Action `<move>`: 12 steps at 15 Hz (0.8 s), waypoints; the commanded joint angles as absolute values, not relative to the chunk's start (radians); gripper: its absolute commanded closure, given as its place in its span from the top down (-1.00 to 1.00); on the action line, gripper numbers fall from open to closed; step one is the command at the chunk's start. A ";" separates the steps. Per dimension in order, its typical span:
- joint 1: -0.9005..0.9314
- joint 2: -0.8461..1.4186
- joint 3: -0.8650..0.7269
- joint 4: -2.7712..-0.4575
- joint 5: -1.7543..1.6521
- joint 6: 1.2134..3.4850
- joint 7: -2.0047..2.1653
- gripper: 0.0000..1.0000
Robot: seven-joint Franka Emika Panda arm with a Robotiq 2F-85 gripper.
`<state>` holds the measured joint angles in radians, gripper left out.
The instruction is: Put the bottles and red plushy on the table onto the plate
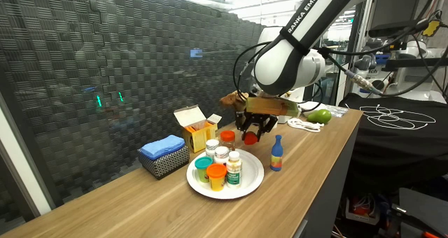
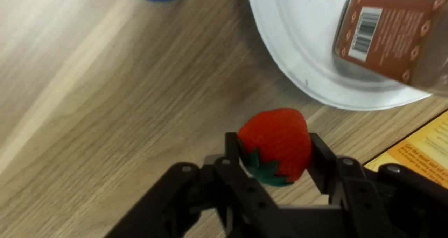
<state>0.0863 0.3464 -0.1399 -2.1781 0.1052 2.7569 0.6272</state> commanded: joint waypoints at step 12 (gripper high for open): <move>0.203 0.238 -0.137 -2.367 -0.024 2.867 0.670 0.50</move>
